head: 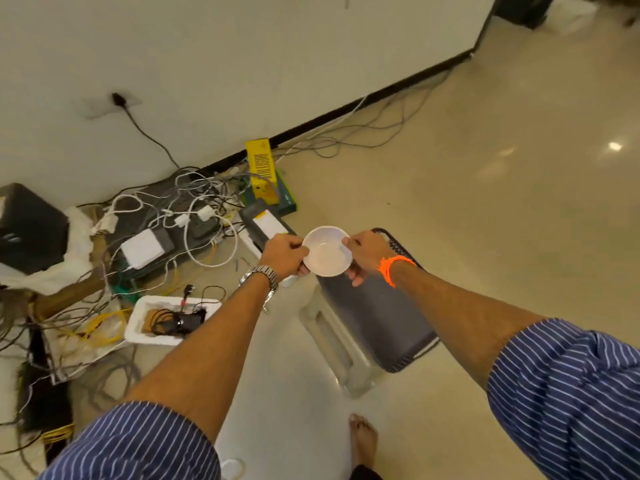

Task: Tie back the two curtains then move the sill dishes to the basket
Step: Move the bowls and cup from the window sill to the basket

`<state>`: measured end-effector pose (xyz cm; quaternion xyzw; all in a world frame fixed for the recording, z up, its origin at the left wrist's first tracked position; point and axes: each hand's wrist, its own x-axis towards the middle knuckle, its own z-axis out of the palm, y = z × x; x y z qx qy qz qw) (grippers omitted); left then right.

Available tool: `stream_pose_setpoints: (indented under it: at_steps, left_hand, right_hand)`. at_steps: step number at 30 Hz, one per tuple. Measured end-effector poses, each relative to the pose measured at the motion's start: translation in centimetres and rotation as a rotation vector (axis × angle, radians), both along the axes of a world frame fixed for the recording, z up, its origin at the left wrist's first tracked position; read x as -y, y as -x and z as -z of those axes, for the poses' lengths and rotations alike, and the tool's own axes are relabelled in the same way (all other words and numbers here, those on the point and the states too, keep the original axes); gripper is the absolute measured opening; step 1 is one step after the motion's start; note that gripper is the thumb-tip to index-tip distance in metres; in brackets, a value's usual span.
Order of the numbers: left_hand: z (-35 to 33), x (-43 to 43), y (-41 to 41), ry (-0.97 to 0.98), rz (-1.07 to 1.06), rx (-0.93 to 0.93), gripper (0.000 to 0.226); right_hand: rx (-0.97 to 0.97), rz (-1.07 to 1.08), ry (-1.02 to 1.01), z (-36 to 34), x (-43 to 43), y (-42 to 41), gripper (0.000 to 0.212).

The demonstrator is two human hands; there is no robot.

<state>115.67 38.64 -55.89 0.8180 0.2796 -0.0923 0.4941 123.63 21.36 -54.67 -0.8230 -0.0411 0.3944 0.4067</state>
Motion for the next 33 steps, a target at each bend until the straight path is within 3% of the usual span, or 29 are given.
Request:
stream_pose_setpoints:
  at_steps: [13,26,33]
  left_hand:
    - [7.5,11.3,-3.5,0.064,0.319,-0.210,0.029]
    - [16.1,15.2,-2.0,-0.106,0.470,-0.278,0.027]
    - [18.5,15.8,-1.5,-0.228,0.565,-0.294,0.025]
  right_hand:
    - [-0.049,0.183,0.144,8.8,12.9,0.5,0.043]
    - [-0.221,0.222,0.282,16.5,16.8,3.8,0.042]
    - [-0.198,0.134,0.401,18.8,16.6,4.3,0.031]
